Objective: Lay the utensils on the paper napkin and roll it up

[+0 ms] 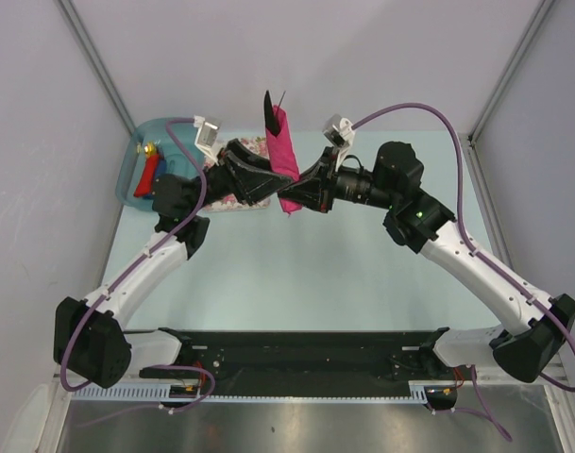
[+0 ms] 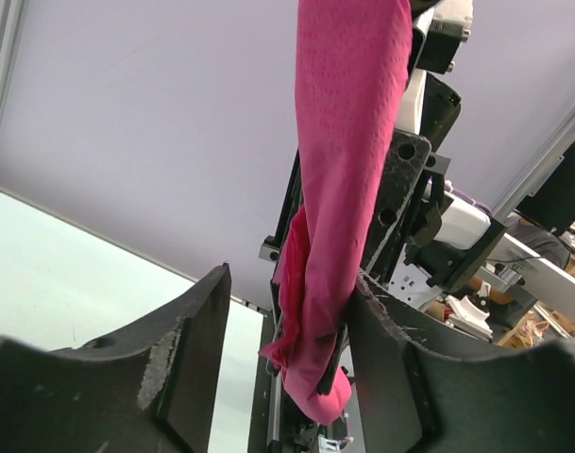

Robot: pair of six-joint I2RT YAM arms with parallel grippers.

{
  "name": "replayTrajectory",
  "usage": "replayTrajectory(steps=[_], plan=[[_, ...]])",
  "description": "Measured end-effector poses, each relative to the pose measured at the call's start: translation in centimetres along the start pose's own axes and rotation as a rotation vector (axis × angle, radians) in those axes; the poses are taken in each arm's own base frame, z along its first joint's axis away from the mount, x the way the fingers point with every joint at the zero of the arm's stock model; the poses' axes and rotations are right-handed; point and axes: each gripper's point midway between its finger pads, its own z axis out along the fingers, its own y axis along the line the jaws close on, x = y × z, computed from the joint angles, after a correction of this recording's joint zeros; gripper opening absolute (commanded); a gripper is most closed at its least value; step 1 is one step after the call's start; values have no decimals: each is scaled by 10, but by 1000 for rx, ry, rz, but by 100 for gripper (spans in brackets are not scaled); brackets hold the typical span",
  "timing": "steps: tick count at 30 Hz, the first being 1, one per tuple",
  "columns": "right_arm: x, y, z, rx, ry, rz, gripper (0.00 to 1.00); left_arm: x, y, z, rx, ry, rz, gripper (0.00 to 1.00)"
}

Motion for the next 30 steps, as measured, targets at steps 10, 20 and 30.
replayTrajectory(steps=[10,20,30], plan=[[3,-4,2,-3,6,59,0,2,4,-2,-11,-3,-16,42],[2,-3,3,-7,-5,75,0,0,-5,-1,22,-6,-8,0],[2,-4,4,-3,-5,76,83,-1,6,-8,-9,8,-18,0]])
